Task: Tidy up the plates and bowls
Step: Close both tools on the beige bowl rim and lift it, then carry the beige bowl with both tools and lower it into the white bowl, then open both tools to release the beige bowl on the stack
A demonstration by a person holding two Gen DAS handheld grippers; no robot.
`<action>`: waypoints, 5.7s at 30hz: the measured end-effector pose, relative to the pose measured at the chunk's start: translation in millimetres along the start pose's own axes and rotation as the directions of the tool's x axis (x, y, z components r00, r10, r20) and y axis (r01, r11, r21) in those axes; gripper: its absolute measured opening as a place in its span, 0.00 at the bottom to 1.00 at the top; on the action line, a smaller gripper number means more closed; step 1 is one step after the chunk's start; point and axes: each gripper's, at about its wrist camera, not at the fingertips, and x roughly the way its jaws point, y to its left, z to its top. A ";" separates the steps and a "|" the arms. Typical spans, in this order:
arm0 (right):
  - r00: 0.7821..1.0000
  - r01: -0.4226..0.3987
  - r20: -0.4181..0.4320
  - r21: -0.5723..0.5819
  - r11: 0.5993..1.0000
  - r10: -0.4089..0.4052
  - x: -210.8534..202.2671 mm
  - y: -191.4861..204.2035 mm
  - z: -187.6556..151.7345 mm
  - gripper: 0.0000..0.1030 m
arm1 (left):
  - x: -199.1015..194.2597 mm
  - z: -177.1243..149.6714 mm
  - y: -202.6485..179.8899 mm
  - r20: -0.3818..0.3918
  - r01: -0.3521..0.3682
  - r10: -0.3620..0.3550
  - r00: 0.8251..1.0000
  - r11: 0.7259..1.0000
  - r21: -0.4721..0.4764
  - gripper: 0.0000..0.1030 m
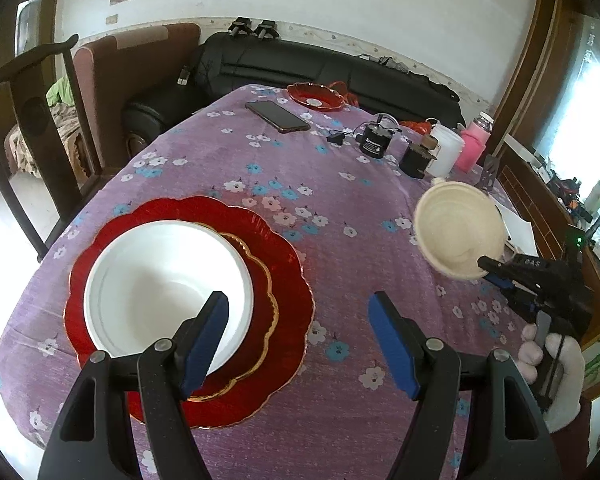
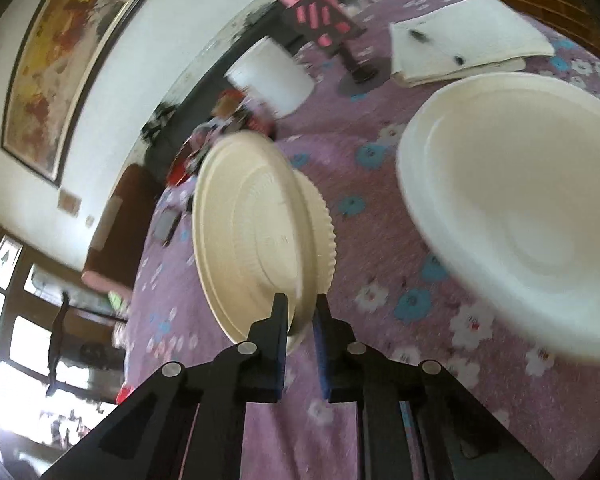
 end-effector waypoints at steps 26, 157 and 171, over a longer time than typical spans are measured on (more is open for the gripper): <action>0.994 0.077 0.091 -0.105 0.992 -0.068 -11.6 7.9 1.9 0.28 | 73.7 53.0 -84.8 -0.124 0.163 -0.159 0.979 0.986 0.018 0.70; 0.968 -0.198 -0.239 -0.550 0.811 0.074 71.6 235.9 -163.0 0.19 | -33.2 15.7 154.5 0.132 -0.125 0.194 0.972 0.905 -0.407 0.64; 0.989 -0.099 -0.147 -0.672 0.734 -0.001 85.1 264.9 -160.9 0.19 | -42.6 13.2 159.5 0.153 -0.121 0.201 0.967 0.900 -0.419 0.64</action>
